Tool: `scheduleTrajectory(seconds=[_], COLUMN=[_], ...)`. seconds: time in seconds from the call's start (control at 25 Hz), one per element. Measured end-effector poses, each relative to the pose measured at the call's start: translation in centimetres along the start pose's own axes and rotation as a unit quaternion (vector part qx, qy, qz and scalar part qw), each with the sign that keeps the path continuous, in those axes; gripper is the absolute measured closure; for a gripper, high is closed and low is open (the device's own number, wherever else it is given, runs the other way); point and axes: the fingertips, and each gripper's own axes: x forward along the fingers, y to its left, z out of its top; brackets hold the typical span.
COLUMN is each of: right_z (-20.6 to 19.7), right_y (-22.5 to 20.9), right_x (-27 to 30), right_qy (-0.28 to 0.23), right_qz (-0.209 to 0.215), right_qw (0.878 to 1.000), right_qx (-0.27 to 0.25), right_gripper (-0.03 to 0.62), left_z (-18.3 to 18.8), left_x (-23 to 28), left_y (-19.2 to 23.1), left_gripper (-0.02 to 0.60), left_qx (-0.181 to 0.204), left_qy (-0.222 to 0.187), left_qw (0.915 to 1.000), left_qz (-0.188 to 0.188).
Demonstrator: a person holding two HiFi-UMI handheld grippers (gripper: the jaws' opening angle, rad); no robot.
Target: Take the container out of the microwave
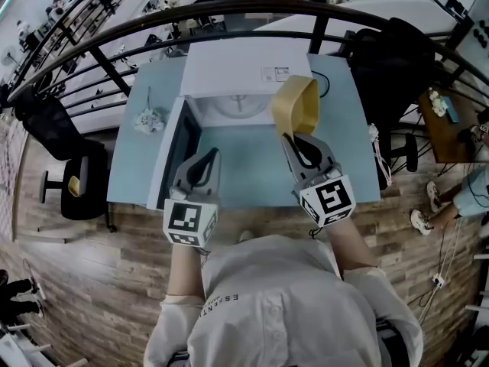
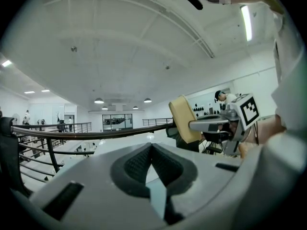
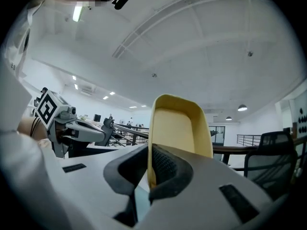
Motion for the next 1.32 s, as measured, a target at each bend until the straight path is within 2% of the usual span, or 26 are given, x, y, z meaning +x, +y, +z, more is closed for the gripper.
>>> scheduleTrajectory(seconds=[0.76, 1.0, 1.32], right_z=[-0.2, -0.1, 0.2], right_y=[-0.7, -0.9, -1.9], right_x=[1.1, 1.4, 1.9], right_qy=[0.006, 0.004, 0.015], right_qz=[-0.010, -0.003, -0.018], right_qw=[1.000, 1.000, 0.999], right_qx=[0.010, 0.028, 0.021], right_gripper=[0.572, 0.572, 0.572], left_z=[0.4, 0.5, 0.8], left_x=[1.7, 1.9, 2.3], left_y=[0.2, 0.8, 1.5], left_gripper=[0.588, 0.588, 0.588], left_qx=[0.008, 0.008, 0.007], left_qy=[-0.008, -0.005, -0.005], left_qw=[0.9997, 0.9997, 0.9998], left_qz=[-0.023, -0.020, -0.019])
